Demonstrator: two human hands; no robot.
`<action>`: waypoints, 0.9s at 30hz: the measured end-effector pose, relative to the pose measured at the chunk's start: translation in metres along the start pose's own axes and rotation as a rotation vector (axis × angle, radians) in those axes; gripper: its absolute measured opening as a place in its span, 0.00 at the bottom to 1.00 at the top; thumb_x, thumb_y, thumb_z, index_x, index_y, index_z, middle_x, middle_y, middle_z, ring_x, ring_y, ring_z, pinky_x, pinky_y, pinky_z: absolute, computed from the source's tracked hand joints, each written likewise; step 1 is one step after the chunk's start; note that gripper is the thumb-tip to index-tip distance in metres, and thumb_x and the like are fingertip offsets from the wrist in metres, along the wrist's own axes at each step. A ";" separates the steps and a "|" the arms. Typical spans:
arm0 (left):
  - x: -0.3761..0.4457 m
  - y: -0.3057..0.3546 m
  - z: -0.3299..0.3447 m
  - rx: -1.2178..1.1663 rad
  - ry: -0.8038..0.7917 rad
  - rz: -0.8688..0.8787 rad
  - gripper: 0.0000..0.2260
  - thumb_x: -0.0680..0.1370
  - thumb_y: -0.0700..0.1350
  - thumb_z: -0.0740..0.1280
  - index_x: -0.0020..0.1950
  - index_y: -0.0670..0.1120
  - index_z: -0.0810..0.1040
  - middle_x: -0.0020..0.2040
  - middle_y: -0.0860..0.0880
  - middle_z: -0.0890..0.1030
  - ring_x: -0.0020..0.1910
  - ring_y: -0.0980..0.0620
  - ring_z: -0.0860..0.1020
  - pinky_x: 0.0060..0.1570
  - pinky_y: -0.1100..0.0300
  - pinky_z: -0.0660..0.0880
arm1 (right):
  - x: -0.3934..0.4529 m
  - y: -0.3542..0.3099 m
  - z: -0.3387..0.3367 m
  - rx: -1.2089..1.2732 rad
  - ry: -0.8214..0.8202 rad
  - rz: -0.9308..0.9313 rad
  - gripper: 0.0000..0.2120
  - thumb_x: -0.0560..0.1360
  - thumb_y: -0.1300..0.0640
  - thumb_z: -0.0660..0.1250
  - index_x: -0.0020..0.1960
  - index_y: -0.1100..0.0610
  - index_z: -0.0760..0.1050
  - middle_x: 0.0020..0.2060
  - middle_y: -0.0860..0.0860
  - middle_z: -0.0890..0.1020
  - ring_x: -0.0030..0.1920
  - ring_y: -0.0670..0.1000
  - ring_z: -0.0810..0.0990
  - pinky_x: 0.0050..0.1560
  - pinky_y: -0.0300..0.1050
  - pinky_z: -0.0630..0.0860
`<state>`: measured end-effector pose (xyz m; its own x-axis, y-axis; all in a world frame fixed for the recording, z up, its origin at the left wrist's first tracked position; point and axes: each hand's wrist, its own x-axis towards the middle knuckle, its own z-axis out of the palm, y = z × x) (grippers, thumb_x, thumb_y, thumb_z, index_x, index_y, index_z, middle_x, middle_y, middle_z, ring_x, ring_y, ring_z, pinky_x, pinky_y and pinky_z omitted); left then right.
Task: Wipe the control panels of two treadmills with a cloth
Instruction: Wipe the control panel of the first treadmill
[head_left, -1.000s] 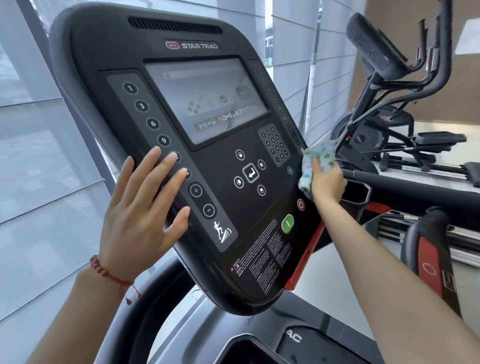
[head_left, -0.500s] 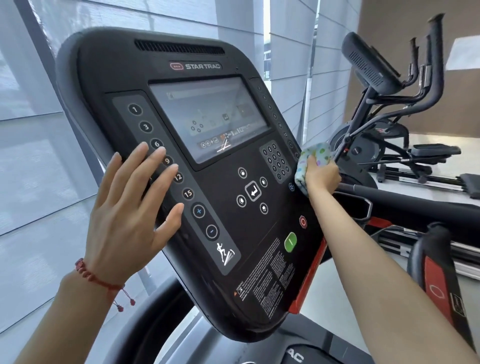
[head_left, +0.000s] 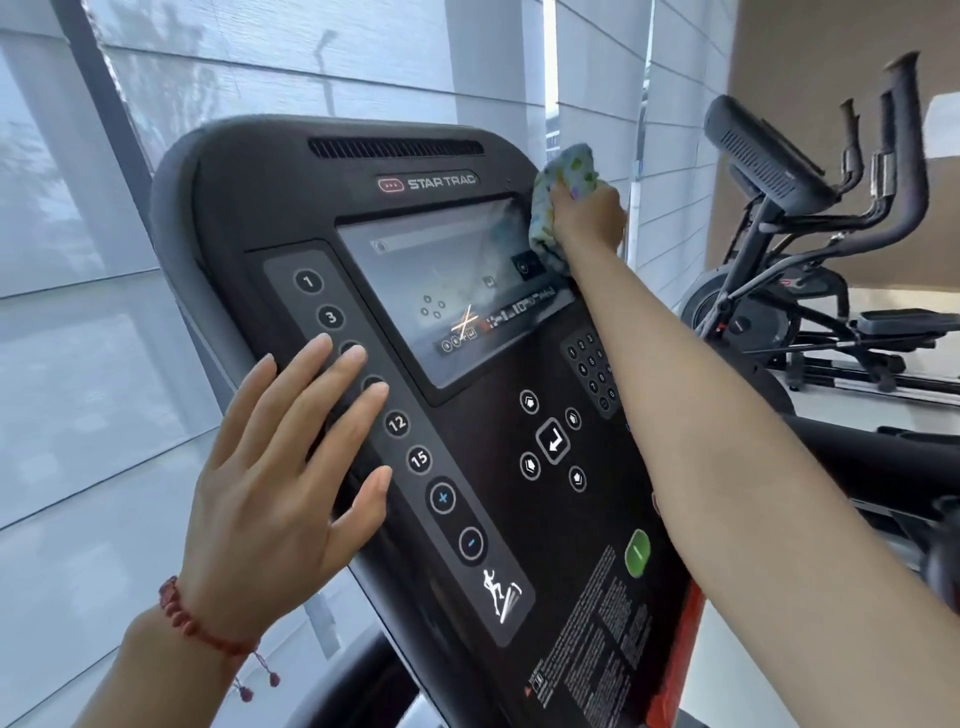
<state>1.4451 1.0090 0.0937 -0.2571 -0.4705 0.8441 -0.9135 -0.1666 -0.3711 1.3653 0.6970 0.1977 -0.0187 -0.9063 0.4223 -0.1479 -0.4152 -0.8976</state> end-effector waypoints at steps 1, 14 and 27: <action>0.000 0.000 0.000 -0.004 -0.003 -0.002 0.19 0.79 0.47 0.57 0.58 0.35 0.78 0.63 0.37 0.74 0.67 0.41 0.66 0.70 0.45 0.58 | 0.002 -0.009 0.005 0.007 -0.016 -0.027 0.19 0.76 0.47 0.62 0.60 0.59 0.74 0.57 0.55 0.79 0.58 0.56 0.77 0.53 0.44 0.73; -0.002 0.001 -0.002 -0.005 -0.011 -0.005 0.19 0.79 0.47 0.56 0.61 0.35 0.77 0.65 0.38 0.73 0.68 0.41 0.66 0.69 0.44 0.59 | -0.003 0.022 -0.008 -0.054 0.002 -0.035 0.21 0.77 0.45 0.61 0.57 0.61 0.75 0.57 0.57 0.79 0.58 0.58 0.76 0.47 0.41 0.67; -0.001 0.004 -0.003 0.048 -0.009 0.002 0.19 0.80 0.47 0.56 0.60 0.34 0.77 0.63 0.37 0.74 0.67 0.40 0.67 0.68 0.43 0.60 | -0.080 0.140 -0.085 -0.116 0.070 0.172 0.21 0.77 0.48 0.62 0.56 0.67 0.75 0.55 0.63 0.79 0.58 0.62 0.76 0.57 0.48 0.70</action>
<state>1.4411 1.0114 0.0922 -0.2561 -0.4788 0.8397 -0.8966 -0.2070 -0.3914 1.2620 0.7183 0.0487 -0.1214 -0.9535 0.2760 -0.2497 -0.2398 -0.9382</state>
